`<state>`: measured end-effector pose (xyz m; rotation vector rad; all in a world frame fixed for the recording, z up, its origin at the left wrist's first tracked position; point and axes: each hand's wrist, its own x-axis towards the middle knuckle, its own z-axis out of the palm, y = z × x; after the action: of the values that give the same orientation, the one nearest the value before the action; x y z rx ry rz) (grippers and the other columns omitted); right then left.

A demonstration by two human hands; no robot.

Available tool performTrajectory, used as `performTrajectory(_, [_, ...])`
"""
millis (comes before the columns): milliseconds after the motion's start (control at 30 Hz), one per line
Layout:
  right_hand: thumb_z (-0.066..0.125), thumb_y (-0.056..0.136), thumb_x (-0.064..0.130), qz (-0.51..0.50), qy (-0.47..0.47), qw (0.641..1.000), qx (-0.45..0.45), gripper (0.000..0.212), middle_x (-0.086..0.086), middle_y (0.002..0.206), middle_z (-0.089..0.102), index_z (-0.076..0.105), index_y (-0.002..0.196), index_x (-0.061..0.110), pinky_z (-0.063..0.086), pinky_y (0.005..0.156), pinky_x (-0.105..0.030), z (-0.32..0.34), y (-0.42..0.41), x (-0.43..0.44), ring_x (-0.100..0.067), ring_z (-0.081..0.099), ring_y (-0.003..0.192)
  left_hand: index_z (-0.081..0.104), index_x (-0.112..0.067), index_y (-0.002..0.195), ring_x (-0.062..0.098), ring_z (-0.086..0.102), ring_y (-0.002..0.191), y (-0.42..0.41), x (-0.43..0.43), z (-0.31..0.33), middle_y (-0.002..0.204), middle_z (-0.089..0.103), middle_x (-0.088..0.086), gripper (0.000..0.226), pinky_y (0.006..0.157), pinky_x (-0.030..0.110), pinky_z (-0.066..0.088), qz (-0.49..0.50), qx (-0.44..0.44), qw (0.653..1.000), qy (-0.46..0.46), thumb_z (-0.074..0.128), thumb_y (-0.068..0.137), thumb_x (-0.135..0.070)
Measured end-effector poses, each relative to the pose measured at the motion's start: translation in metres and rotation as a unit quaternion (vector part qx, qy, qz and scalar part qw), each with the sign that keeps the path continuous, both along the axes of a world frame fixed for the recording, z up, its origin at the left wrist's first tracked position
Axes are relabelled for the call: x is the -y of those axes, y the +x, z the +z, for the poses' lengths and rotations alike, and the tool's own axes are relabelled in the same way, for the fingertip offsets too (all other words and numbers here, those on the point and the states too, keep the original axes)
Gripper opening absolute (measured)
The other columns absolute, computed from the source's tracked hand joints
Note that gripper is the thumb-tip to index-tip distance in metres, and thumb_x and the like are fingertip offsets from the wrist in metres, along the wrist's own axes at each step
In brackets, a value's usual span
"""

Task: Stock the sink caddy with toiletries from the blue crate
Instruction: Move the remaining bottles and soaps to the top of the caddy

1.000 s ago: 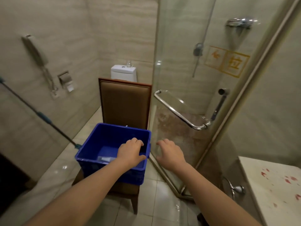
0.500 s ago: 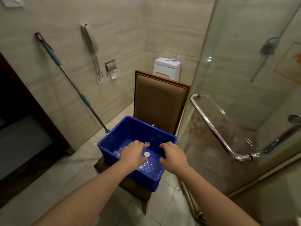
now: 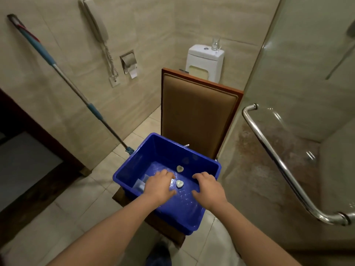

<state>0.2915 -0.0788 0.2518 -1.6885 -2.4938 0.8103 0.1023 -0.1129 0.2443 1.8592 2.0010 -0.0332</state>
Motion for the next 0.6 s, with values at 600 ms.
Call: performTrajectory(600, [0.062, 0.089, 0.030, -0.101, -0.177, 0.976, 0.074, 0.050, 0.002, 0.137, 0.045, 0.046, 0.137, 0.025, 0.048, 0.091, -0.036, -0.182, -0.083, -0.109, -0.020, 0.044, 0.124, 0.042, -0.025, 0.139, 0.023, 0.048, 0.123, -0.070, -0.172, -0.186, 0.138, 0.043, 0.001, 0.052, 0.093, 0.039, 0.047, -0.122, 0.026, 0.982, -0.143, 0.061, 0.091, -0.033])
